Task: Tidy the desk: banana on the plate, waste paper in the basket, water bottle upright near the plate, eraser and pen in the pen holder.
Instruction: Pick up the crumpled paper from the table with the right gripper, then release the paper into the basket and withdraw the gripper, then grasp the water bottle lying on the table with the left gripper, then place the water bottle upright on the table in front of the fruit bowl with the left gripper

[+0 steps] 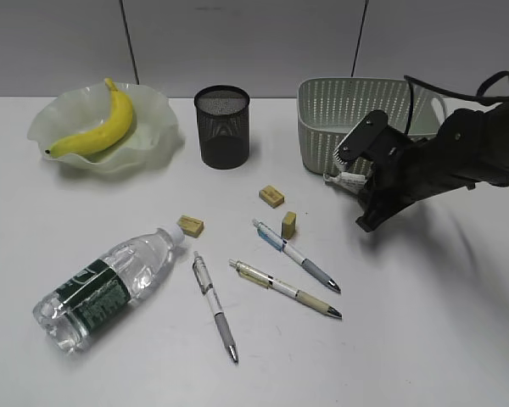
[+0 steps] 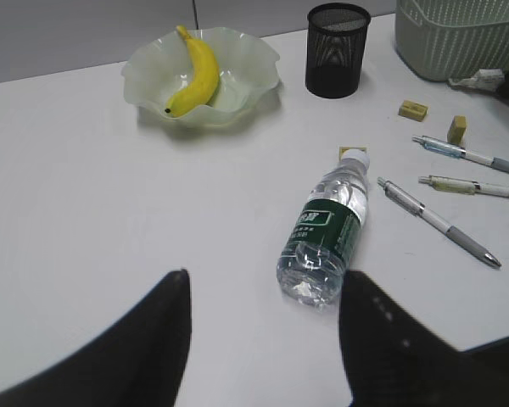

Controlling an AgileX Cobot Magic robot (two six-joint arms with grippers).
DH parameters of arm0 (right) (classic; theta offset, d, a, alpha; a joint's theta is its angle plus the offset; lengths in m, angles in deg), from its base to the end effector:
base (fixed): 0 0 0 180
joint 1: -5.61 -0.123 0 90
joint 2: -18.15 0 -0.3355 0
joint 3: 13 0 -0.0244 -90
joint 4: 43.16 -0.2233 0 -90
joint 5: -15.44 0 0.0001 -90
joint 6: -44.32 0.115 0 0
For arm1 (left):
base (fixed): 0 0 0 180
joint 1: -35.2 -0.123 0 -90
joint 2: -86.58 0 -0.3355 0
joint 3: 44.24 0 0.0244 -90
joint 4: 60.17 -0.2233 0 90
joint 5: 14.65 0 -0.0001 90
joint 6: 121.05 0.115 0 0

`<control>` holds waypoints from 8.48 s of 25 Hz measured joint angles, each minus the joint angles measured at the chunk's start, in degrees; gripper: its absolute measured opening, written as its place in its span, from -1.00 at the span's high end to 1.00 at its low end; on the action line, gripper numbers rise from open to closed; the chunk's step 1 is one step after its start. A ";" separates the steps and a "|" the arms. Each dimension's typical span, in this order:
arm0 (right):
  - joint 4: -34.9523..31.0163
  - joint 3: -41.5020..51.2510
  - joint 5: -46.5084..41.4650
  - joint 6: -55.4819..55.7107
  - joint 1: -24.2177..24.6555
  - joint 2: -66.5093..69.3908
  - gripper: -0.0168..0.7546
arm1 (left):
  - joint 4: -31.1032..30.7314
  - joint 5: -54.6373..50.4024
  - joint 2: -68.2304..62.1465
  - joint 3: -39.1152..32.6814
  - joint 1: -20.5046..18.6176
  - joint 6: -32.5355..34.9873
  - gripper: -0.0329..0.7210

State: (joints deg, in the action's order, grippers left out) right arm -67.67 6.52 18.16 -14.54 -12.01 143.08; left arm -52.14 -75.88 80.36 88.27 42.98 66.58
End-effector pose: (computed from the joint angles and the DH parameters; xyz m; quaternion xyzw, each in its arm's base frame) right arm 0.3939 0.1228 0.1399 -0.4115 0.8511 -0.0567 0.3209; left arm -0.0656 -0.0053 0.2634 0.1173 0.8328 -0.0706 0.5363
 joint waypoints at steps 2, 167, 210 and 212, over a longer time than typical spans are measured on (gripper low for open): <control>-0.09 0.00 -1.24 0.00 0.00 -0.78 0.81 | -0.02 0.00 0.00 0.00 0.00 0.00 -0.20; 19.38 29.59 -62.18 52.29 -0.46 -117.38 -0.53 | 4.28 59.88 -76.30 1.81 19.11 1.72 -0.39; 19.38 29.59 -62.18 52.29 -0.46 -117.38 -0.53 | 7.44 116.52 -88.95 -5.00 19.06 1.50 -0.69; 19.38 29.59 -62.18 52.31 -0.46 -117.38 -0.53 | 9.39 108.99 -83.42 -4.82 19.06 1.90 -0.67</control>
State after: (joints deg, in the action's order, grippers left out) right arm -48.29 36.12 -44.01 37.77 -12.47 25.70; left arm -42.76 33.11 -3.07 83.46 62.04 68.48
